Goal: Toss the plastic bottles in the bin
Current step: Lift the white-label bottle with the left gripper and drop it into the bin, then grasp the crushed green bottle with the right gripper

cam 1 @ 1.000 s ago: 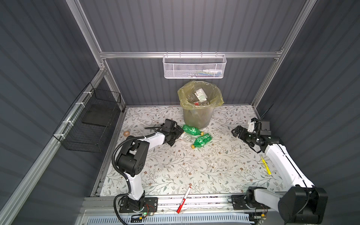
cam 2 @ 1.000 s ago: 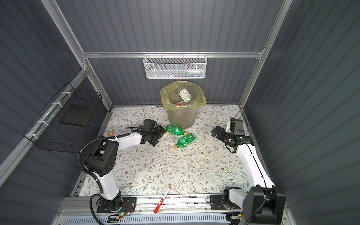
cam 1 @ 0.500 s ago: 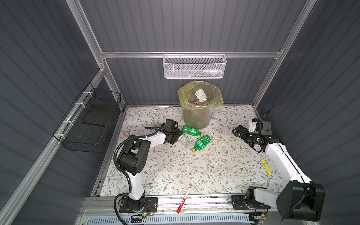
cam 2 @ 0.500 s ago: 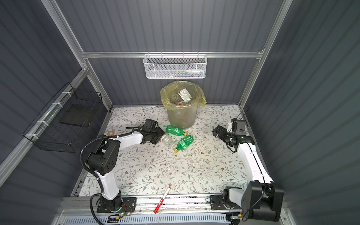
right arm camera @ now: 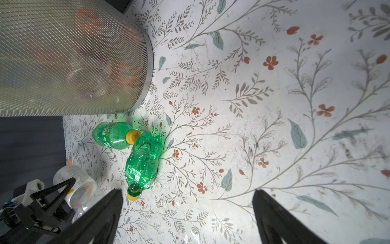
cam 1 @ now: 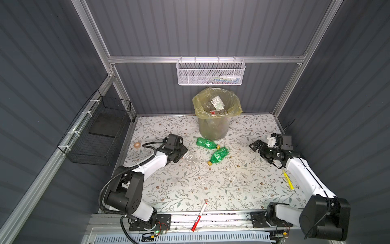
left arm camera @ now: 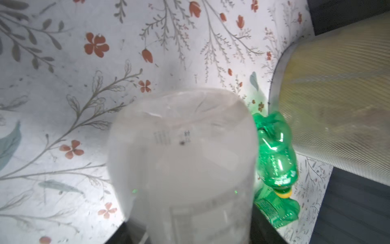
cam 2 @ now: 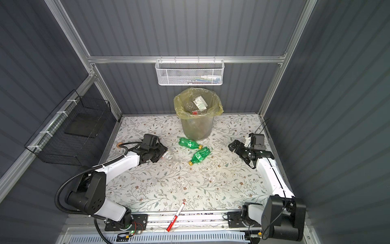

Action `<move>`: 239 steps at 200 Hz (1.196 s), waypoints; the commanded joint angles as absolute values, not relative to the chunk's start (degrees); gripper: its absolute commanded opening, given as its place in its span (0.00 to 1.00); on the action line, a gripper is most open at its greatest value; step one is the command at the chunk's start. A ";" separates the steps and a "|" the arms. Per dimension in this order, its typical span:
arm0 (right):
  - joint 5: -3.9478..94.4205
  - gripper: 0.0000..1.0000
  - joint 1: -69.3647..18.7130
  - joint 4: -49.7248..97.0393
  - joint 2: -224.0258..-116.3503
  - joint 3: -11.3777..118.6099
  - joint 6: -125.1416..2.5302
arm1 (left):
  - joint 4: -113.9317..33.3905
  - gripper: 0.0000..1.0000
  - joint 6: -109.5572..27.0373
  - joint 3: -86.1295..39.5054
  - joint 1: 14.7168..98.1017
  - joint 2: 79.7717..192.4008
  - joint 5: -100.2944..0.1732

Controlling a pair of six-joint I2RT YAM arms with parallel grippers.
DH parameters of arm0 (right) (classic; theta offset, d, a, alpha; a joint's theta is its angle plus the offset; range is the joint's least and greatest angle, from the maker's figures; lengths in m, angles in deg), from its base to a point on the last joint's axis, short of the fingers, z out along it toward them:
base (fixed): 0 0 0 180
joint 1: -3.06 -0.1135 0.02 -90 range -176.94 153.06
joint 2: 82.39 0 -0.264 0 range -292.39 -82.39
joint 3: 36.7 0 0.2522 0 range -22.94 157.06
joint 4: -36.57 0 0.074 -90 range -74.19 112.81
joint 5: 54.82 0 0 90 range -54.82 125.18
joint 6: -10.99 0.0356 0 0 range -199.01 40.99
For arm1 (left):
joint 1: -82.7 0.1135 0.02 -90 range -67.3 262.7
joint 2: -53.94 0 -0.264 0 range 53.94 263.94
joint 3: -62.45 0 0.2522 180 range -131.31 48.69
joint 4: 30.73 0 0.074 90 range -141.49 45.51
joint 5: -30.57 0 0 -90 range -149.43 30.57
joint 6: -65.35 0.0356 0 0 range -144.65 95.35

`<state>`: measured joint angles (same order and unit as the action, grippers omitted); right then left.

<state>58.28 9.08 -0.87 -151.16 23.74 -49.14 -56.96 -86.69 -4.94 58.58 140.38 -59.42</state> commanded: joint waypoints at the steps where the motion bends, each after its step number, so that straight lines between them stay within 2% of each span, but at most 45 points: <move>1: 60.12 0.97 9.34 -0.37 -149.61 22.61 -48.16 | -58.69 0.56 -82.66 -17.88 58.48 137.75 -57.64; 19: 60.15 0.97 9.34 -0.64 -148.70 22.51 -48.22 | -60.48 0.56 -79.42 -35.98 58.35 139.92 -55.77; 27: 60.06 0.97 9.39 -0.75 -148.38 22.55 -48.25 | -60.45 0.60 -78.36 -44.56 58.19 142.45 -54.27; 31: 60.06 0.97 9.32 -0.75 -148.18 22.57 -48.25 | -60.55 0.65 -78.00 -48.56 58.15 144.08 -53.34; 42: 60.35 0.97 9.39 -0.91 -148.01 22.83 -48.18 | -60.95 0.91 -76.98 -61.46 57.71 149.62 -50.95; 47: 60.57 0.97 9.32 -0.97 -147.95 22.92 -48.17 | -62.03 0.99 -76.41 -67.19 57.65 152.66 -49.95; 66: 61.47 0.97 9.36 -0.94 -147.67 22.85 -47.57 | -67.69 1.00 -75.90 -85.68 57.58 165.74 -45.57; 80: 61.74 0.97 9.30 -1.18 -146.97 22.27 -47.28 | -71.50 1.00 -75.59 -91.66 57.70 171.52 -42.26; 100: 61.38 0.97 9.30 -1.45 -145.01 20.74 -47.45 | -66.31 1.00 -75.11 -80.26 58.11 168.21 -42.19; 139: 60.85 0.96 8.77 -2.67 -145.55 19.90 -49.12 | -60.52 1.00 -71.62 -53.05 66.19 149.60 -46.29; 178: 50.48 0.95 0.95 -6.20 -151.14 23.14 -50.55 | -64.25 1.00 -63.61 -27.88 73.15 132.19 -54.97; 209: 46.76 0.95 -7.75 -2.77 -156.38 24.39 -43.31 | -63.77 1.00 -63.15 -12.86 75.56 126.41 -55.59; 239: 44.61 0.95 -15.18 4.08 -162.13 26.12 -33.88 | -61.26 1.00 -63.54 -5.34 75.76 126.57 -53.89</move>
